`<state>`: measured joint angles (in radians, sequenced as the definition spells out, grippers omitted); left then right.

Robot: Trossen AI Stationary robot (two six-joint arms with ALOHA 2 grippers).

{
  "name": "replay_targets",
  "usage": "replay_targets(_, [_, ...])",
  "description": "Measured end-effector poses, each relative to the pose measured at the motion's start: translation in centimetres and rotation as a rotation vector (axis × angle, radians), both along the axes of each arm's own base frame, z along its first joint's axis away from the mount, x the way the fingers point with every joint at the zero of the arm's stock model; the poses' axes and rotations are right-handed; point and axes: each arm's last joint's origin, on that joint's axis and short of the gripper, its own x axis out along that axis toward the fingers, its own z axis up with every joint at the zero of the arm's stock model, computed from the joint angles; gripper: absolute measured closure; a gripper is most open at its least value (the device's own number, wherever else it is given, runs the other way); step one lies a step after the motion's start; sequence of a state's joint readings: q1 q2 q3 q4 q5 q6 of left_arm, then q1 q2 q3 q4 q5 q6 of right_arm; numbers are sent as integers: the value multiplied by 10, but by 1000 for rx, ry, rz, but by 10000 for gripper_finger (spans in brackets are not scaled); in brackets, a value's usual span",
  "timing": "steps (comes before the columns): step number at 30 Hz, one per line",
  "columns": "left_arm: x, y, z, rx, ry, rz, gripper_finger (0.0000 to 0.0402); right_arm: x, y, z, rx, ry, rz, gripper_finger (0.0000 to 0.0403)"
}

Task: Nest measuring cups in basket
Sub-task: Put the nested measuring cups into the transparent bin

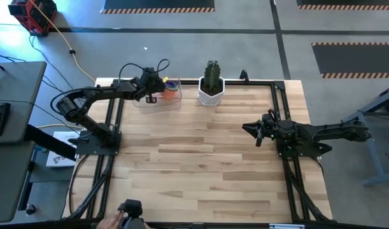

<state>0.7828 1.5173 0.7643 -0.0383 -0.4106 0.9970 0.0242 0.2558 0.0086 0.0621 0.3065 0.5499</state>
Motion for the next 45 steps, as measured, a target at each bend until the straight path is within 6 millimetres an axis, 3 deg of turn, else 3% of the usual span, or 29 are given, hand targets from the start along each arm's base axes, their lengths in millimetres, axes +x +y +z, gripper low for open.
replay_targets(9, [-6,2,-2,-52,-13,13,336,0,0,0,0,0,0,336])
replay_targets(38, [-1,-5,-4,-83,13,-54,333,0,0,0,0,0,0,336])
replay_targets(45, [-1,-6,-5,-92,17,-62,290,0,0,0,0,0,-1,336])
